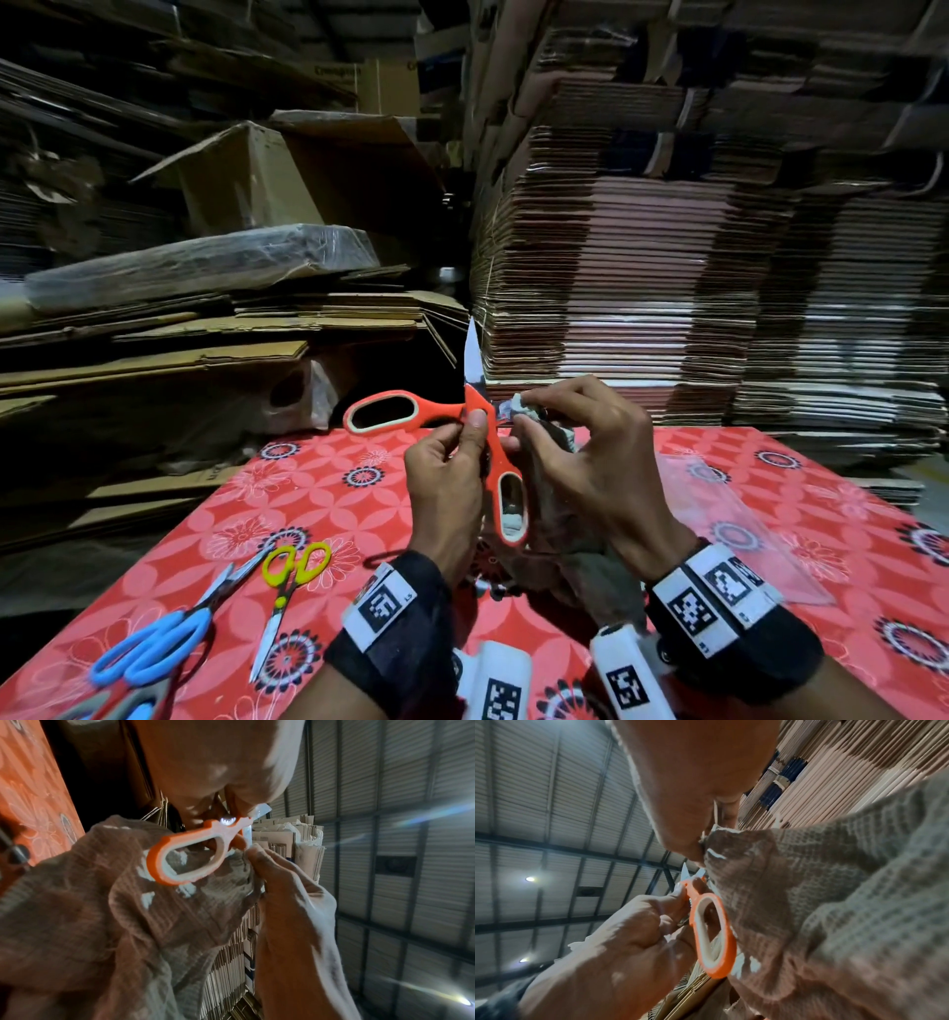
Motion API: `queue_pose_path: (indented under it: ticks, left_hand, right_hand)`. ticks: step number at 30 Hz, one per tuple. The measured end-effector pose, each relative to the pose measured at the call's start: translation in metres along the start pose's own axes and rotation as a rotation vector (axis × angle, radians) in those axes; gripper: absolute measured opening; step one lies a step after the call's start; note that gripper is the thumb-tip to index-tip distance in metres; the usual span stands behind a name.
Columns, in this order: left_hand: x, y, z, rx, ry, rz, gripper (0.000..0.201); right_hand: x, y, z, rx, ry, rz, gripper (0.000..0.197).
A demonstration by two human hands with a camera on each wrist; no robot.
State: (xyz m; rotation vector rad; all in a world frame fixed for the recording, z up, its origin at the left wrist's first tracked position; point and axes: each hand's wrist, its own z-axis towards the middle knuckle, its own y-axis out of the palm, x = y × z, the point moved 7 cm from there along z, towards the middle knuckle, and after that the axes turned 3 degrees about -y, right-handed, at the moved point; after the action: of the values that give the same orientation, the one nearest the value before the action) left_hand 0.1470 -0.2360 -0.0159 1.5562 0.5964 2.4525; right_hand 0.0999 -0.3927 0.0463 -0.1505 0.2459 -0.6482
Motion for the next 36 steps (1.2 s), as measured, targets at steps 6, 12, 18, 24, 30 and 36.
queue_pose_path:
  ticks: [6,12,18,24,30,36]
  left_hand:
    - [0.001,-0.002,0.002,-0.033,0.039,0.001,0.035]
    - [0.003,0.007,-0.004,-0.092,-0.027,-0.022,0.027]
    - [0.007,0.001,-0.003,-0.034,0.023,-0.035,0.02]
    - [0.009,0.006,-0.006,-0.074,-0.016,-0.036,0.02]
    - [0.013,0.006,-0.009,-0.055,0.006,-0.015,0.024]
    - [0.014,0.011,-0.016,-0.076,-0.061,-0.066,0.013]
  right_hand:
    - [-0.013,0.004,0.001,-0.039,-0.101,0.011,0.012]
    - [0.002,-0.006,0.006,0.011,-0.037,-0.048,0.014]
    - [-0.01,0.006,0.002,-0.129,-0.113,-0.016,0.007]
    - [-0.005,-0.007,0.005,-0.025,-0.049,-0.106,0.01]
    - [-0.011,-0.004,0.001,0.053,-0.08,-0.133,0.008]
    - [0.007,-0.013,0.008,0.051,0.003,-0.14,0.011]
